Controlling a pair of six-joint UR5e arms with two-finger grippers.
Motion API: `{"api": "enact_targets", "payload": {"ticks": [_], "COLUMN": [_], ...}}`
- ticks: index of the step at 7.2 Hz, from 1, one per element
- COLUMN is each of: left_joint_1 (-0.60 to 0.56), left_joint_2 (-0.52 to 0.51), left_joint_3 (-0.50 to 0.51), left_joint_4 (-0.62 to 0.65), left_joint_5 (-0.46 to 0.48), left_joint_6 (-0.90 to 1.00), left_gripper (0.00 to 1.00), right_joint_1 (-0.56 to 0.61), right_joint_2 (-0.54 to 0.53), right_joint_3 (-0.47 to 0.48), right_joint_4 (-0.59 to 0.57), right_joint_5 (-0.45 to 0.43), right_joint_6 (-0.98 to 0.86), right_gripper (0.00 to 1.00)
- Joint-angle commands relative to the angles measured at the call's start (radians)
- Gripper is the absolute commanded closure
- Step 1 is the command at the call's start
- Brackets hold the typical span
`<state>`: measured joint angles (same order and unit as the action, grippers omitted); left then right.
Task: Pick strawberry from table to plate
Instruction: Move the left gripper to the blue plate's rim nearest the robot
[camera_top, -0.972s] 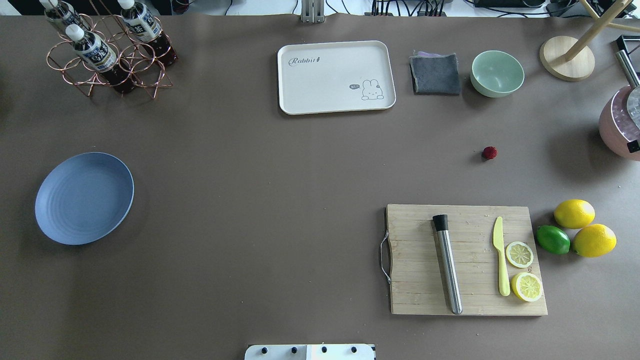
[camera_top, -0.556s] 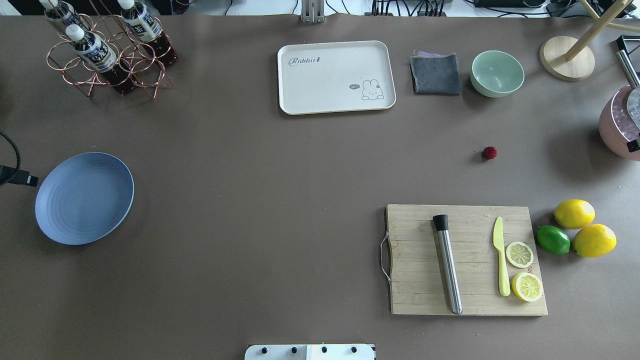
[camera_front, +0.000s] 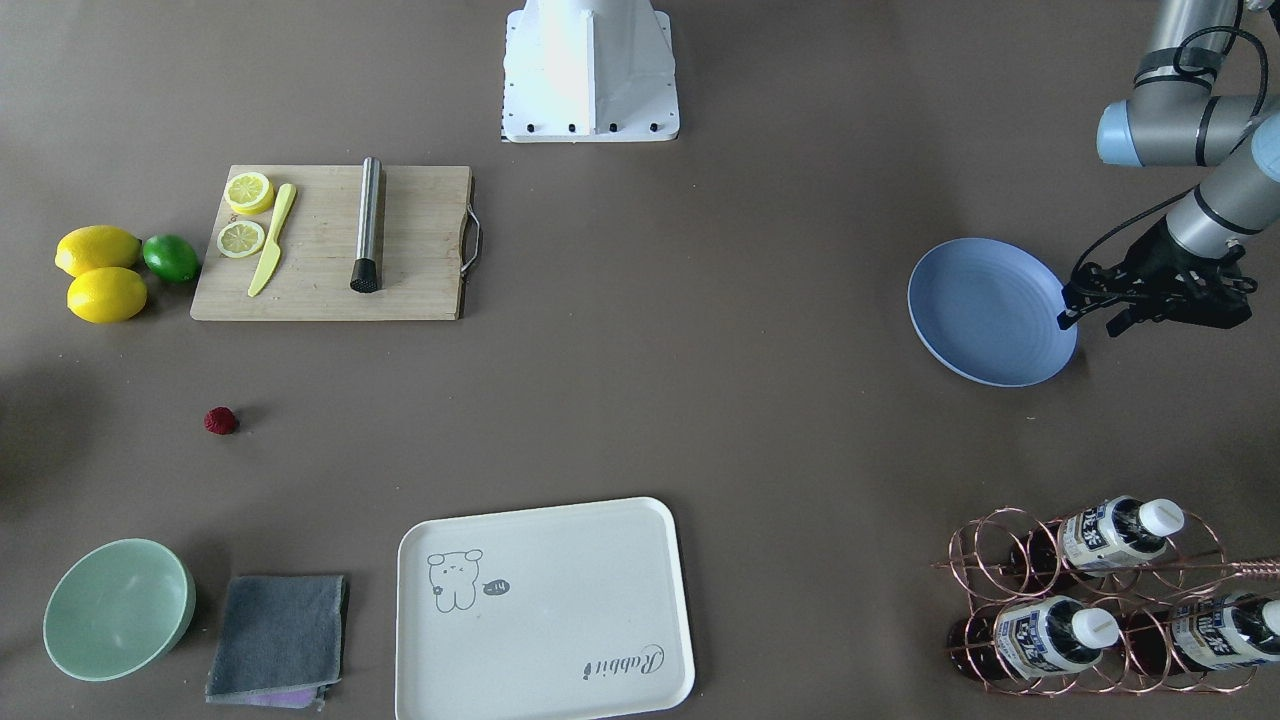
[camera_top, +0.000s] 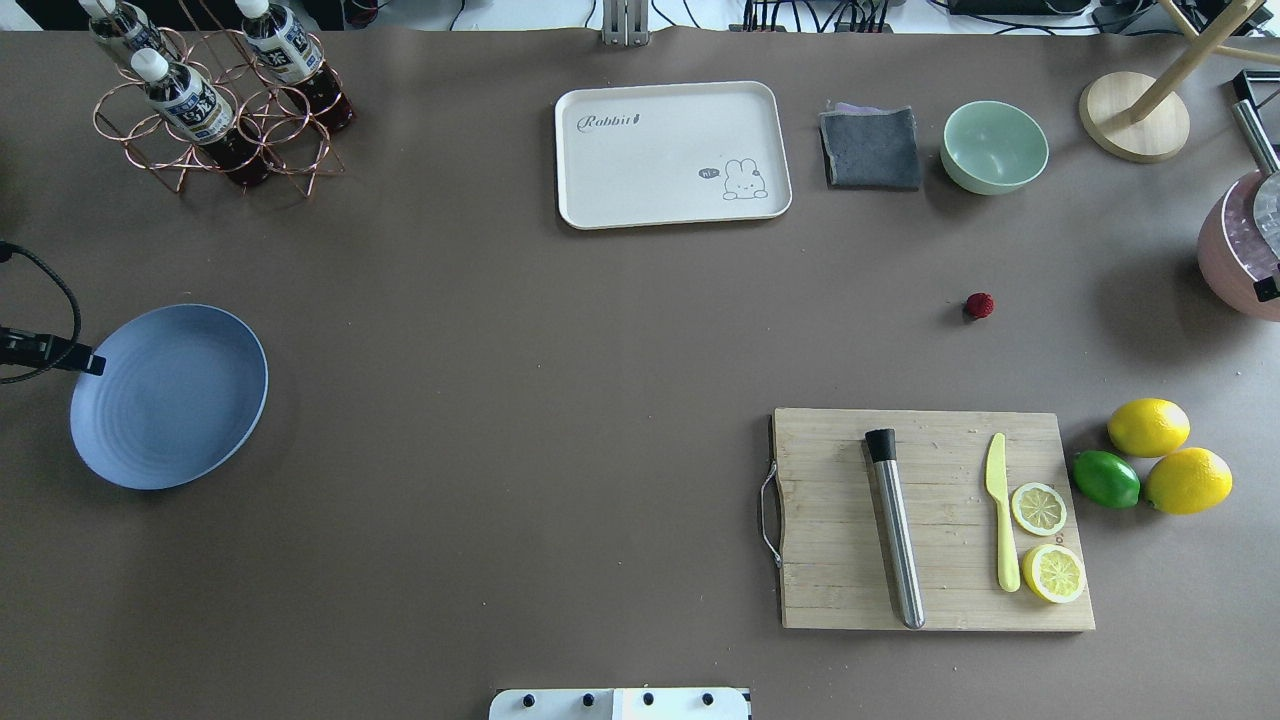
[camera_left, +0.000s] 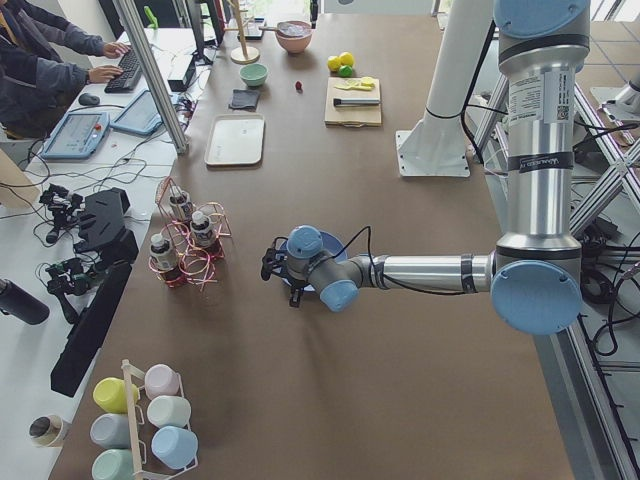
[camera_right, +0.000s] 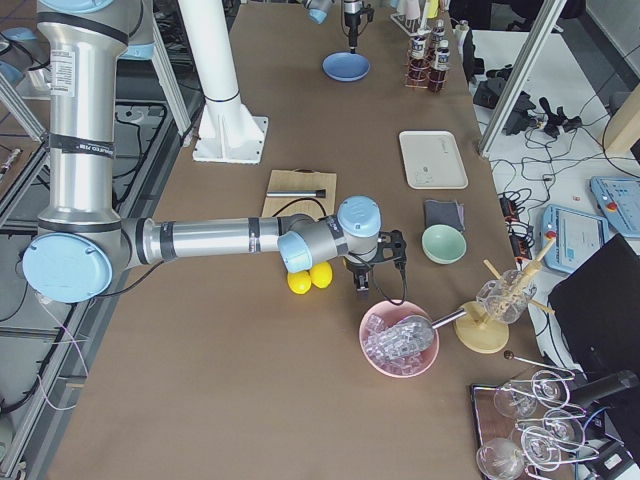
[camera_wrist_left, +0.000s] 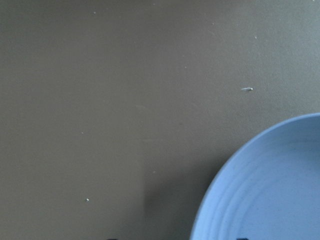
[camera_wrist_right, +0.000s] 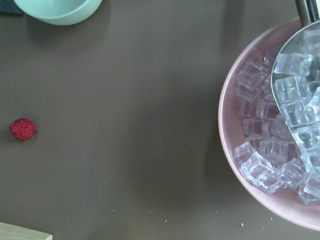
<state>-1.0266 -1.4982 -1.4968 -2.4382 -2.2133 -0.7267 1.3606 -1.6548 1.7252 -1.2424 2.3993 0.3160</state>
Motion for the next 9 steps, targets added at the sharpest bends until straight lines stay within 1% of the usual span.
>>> {"api": "enact_targets", "payload": {"ticks": [1, 2, 3, 4, 6, 8, 9], "left_joint_1": [0.016, 0.022, 0.061, 0.071, 0.071, 0.062, 0.059], "left_joint_2": [0.009, 0.009, 0.007, 0.009, 0.012, 0.004, -0.013], "left_joint_3": [0.001, 0.003, 0.003, 0.003, 0.015, 0.006, 0.006], "left_joint_4": [-0.018, -0.019, -0.041, -0.073, -0.076, -0.074, -0.064], "left_joint_5": [-0.002, -0.002, 0.0, -0.002, -0.02, -0.11, -0.129], "left_joint_6": [-0.002, -0.019, -0.067, -0.091, -0.089, -0.091, -0.092], "left_gripper": [0.25, 0.25, 0.27, 0.39, 1.0, 1.0, 1.0], "right_joint_1": [0.0, 0.0, 0.0, 0.0, 0.0, 0.0, 0.0], "right_joint_2": [0.001, 0.001, 0.0, 0.0, -0.002, -0.01, -0.011], "right_joint_3": [0.002, 0.001, 0.001, 0.001, 0.001, 0.001, 0.001], "right_joint_4": [0.0, 0.0, 0.0, 0.0, 0.0, 0.0, 0.0], "right_joint_5": [0.001, 0.0, 0.001, 0.0, 0.0, 0.003, 0.003], "right_joint_6": [0.0, 0.0, 0.0, 0.0, 0.0, 0.002, 0.002], "right_gripper": [0.0, 0.0, 0.0, 0.0, 0.0, 0.0, 0.0]}}
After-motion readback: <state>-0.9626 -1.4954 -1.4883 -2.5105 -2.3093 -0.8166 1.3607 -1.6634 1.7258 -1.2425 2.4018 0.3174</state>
